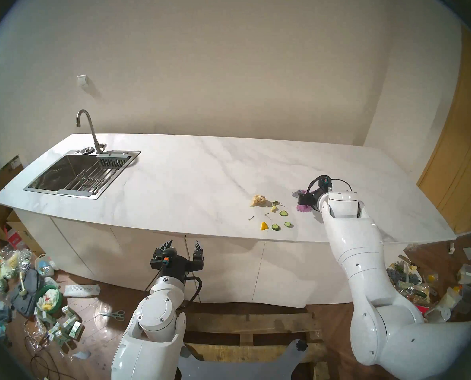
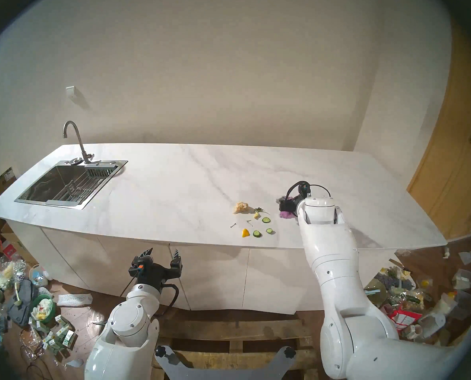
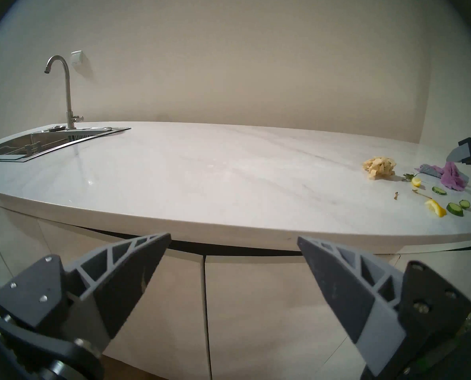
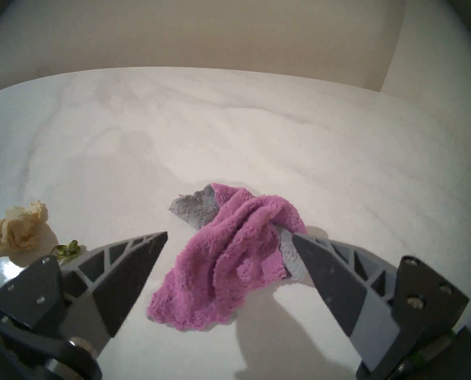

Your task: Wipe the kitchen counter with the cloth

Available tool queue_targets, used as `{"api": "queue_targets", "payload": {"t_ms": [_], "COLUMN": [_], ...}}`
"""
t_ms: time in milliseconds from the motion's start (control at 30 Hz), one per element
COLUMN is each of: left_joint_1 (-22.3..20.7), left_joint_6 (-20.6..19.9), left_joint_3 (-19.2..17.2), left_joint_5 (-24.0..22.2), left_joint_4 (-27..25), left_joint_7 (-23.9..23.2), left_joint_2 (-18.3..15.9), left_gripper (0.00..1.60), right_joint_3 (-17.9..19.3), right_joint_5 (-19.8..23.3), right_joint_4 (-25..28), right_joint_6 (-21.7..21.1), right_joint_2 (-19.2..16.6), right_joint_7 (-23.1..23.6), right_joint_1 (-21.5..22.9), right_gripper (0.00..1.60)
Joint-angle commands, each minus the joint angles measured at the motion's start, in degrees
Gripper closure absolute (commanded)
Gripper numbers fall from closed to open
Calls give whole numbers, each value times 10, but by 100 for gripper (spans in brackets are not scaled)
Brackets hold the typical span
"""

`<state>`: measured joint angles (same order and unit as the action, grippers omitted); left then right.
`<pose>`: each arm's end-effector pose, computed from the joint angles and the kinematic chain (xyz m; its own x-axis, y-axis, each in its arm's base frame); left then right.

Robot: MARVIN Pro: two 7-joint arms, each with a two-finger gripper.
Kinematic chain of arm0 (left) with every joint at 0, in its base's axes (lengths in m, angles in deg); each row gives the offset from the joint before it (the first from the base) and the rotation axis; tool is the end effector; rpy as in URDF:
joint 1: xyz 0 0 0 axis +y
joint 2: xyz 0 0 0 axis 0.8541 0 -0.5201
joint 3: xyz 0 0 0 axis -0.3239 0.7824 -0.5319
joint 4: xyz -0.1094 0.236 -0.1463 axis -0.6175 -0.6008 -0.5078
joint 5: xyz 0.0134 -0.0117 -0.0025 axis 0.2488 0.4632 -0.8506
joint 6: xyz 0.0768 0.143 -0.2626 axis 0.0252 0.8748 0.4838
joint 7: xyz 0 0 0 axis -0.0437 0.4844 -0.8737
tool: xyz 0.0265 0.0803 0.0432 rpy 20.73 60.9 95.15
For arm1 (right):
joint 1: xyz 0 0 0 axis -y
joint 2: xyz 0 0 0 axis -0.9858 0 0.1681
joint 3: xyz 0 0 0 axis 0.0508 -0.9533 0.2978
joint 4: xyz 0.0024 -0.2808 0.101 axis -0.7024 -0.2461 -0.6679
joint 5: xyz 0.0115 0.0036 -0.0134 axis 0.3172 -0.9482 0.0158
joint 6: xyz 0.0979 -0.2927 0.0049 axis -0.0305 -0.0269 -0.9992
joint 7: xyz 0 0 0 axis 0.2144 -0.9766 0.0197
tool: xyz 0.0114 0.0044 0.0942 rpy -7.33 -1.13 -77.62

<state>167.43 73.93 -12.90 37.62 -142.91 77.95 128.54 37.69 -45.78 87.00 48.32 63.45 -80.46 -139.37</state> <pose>0.3176 -0.0128 -0.3646 0.1356 0.0170 0.9906 0.0096 -0.9998 0.0159 0.5559 -0.0881 -0.2751 0.4992 0.0398 0.8656 -0.0492 -0.9960 0.0742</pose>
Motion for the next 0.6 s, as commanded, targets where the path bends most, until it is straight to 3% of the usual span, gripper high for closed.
{"api": "queue_targets", "payload": {"t_ms": [0, 567], "left_joint_1": [-5, -3], "left_joint_6": [5, 5], "left_joint_3": [2, 2], "left_joint_5": [0, 0], "left_joint_4": [-15, -18], "left_joint_7": [-2, -2], "left_joint_2": [0, -1], "left_gripper": [0, 0], "right_joint_3": [0, -1], "right_joint_5": [-7, -5], "right_joint_4": [-39, -188], "right_joint_6": [-4, -3], "right_joint_2": [-14, -2], "right_joint_7": [-7, -14], "right_joint_1": [62, 141], "right_gripper": [0, 0]}}
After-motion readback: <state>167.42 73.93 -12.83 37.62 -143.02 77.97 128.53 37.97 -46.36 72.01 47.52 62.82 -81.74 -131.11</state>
